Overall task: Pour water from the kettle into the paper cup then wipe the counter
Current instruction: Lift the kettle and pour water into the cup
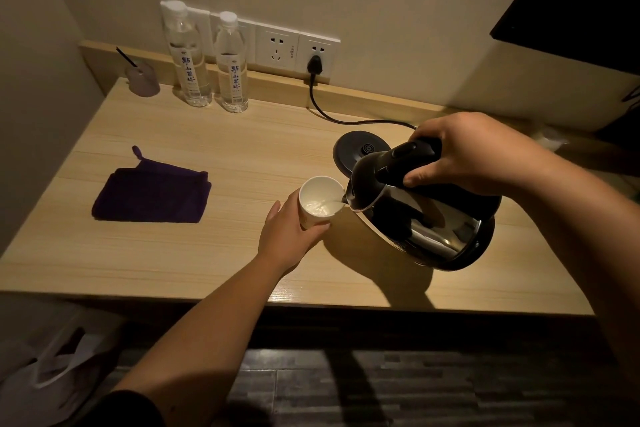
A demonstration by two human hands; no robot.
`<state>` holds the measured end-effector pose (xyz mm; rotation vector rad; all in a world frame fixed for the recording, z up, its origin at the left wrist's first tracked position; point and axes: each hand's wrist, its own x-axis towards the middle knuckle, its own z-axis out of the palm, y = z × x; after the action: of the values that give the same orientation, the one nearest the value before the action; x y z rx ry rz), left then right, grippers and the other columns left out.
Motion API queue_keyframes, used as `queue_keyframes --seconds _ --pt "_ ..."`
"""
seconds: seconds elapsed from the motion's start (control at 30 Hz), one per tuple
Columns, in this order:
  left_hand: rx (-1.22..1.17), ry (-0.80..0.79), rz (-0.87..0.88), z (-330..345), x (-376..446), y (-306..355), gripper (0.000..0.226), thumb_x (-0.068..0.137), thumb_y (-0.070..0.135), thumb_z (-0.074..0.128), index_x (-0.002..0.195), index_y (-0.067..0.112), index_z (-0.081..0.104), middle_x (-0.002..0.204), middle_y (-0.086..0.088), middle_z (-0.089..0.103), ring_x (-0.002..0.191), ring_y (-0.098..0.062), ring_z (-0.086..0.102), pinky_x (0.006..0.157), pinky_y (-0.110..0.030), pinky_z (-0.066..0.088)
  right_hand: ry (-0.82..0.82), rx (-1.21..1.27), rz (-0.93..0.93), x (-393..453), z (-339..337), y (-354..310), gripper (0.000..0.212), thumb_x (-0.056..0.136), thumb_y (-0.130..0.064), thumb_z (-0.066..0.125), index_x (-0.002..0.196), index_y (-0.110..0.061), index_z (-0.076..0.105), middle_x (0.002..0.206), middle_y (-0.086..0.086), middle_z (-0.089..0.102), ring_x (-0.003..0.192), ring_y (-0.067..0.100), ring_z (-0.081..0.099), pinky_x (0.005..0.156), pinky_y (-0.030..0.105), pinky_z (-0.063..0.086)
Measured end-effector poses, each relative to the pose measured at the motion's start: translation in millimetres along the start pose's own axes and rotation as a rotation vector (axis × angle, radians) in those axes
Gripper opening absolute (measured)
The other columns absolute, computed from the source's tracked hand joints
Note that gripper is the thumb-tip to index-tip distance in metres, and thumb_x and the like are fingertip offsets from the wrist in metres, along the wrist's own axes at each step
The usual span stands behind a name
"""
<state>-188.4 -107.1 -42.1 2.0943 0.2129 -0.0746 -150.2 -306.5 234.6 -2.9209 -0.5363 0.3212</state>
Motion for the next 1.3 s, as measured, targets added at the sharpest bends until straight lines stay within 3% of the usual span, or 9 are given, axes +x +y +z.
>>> queue_keyframes --seconds 1.3 --pt "-0.01 -0.014 0.023 -2.9 -1.8 2.9 0.085 0.067 0.067 0.066 0.139 0.04 0.031 0.134 0.007 0.054 0.135 -0.033 0.035 0.102 -0.054 0.041 -0.016 -0.057 0.0 2.6 -8.4 -10.5 0.03 0.072 -0.037 0.079 0.095 -0.031 0.061 0.075 -0.014 0.057 0.067 0.004 0.051 0.05 0.022 0.037"
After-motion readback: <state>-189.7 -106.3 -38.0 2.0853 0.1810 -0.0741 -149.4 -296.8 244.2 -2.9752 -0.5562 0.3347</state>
